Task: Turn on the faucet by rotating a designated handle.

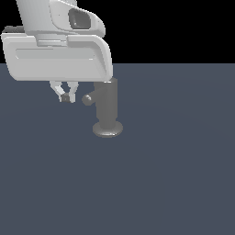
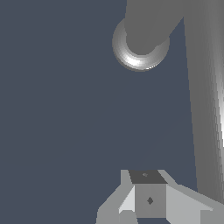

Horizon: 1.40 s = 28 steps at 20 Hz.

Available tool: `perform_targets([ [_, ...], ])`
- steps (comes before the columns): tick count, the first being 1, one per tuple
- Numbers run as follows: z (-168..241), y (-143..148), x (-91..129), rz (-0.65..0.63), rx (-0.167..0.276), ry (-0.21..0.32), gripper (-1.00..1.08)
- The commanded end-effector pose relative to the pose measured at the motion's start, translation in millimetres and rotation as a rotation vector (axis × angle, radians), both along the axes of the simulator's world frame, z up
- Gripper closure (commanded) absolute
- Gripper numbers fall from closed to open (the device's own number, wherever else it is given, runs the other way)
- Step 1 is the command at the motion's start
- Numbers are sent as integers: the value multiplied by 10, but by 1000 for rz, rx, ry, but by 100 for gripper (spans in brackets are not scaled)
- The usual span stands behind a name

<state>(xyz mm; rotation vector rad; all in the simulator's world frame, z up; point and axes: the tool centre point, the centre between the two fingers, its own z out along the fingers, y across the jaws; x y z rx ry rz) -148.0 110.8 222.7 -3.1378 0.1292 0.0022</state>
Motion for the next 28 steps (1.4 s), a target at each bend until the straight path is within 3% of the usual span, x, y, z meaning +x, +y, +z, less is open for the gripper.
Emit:
perform_targets([
  [1, -23, 11, 20, -1, 0, -1, 108],
  [7, -20, 8, 21, -1, -1, -1, 108],
  [28, -21, -1142, 119, -1, -1, -1, 108],
])
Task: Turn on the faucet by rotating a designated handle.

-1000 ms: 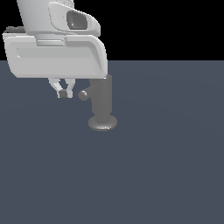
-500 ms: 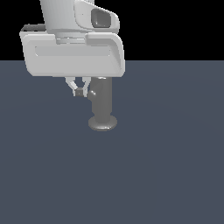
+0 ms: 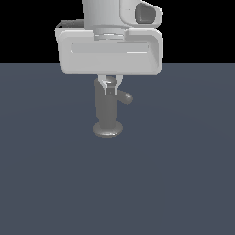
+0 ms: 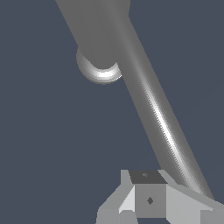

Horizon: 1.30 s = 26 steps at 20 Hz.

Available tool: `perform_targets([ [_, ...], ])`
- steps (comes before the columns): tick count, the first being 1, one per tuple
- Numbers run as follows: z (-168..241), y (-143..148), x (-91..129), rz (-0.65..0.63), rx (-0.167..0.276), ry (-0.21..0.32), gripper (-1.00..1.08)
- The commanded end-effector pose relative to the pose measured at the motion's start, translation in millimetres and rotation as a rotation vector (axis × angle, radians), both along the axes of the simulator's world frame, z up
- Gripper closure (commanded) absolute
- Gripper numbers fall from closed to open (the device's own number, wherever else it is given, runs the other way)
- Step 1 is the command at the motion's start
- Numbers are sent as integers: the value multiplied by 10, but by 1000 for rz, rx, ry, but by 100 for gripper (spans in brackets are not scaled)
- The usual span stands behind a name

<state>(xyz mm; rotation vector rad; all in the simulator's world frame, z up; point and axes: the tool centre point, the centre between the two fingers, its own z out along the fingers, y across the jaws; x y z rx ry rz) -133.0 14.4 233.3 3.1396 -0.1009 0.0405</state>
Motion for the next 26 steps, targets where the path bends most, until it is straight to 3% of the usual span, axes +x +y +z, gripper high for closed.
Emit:
perform_targets([
  [1, -128, -234, -27, -19, 1, 26, 108],
  [10, -128, -724, 20, -19, 1, 26, 108],
  [11, -128, -724, 20, -19, 1, 26, 108],
  [12, 24, -527, 140, 15, -4, -14, 108],
  [26, -18, -918, 514, 5, -3, -2, 108],
])
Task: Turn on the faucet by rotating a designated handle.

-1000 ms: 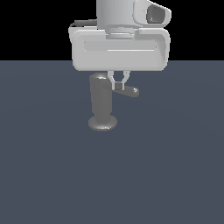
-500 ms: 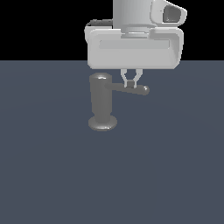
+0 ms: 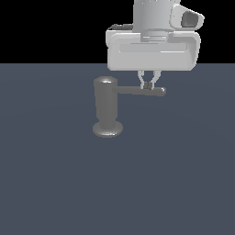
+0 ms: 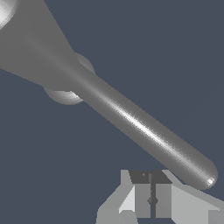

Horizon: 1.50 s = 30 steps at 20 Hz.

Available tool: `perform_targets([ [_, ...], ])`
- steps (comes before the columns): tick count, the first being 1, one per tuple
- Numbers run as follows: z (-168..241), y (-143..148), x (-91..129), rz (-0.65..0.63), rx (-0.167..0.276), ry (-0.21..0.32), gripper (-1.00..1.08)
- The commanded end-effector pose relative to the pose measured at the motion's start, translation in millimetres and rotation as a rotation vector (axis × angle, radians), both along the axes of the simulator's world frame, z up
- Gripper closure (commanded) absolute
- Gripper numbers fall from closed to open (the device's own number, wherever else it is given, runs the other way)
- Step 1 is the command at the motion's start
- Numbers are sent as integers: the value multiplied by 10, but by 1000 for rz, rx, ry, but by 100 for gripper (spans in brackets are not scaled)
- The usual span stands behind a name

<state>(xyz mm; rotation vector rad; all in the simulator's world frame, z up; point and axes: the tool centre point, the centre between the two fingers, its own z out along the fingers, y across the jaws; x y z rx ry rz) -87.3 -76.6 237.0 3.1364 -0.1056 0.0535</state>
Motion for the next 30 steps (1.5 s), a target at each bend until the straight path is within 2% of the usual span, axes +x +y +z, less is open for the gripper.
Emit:
perform_targets([
  [1, -59, -36, 84, 7, 0, 8, 108],
  [30, -152, -794, 792, -14, 4, 31, 108],
])
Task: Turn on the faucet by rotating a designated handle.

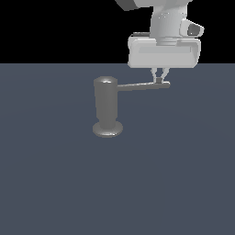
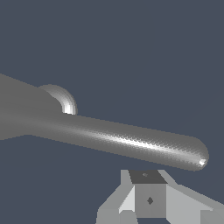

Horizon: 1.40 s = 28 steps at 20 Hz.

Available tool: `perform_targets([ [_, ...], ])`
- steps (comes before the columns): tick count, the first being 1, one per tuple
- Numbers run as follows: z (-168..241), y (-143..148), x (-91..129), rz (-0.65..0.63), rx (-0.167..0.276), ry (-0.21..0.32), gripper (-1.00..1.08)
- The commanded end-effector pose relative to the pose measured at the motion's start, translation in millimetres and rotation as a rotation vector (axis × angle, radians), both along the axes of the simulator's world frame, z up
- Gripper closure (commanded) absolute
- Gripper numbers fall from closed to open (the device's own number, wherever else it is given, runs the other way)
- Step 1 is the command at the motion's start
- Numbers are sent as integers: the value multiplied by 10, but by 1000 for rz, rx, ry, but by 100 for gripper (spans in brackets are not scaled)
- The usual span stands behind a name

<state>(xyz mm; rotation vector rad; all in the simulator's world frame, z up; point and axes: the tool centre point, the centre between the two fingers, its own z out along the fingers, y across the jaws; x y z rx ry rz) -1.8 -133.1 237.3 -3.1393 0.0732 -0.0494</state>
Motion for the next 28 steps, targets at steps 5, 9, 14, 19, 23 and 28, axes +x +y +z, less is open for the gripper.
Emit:
perform_targets([
  [5, -10, -33, 97, 6, 2, 2, 108],
  [9, -20, -37, 217, 3, 2, 5, 108],
  [14, -33, -43, 364, -1, 2, 7, 108],
  [19, -46, -49, 506, -5, 2, 10, 108],
  [23, -56, -55, 616, -8, 2, 12, 108],
  [28, -69, -62, 750, -11, 2, 14, 108],
])
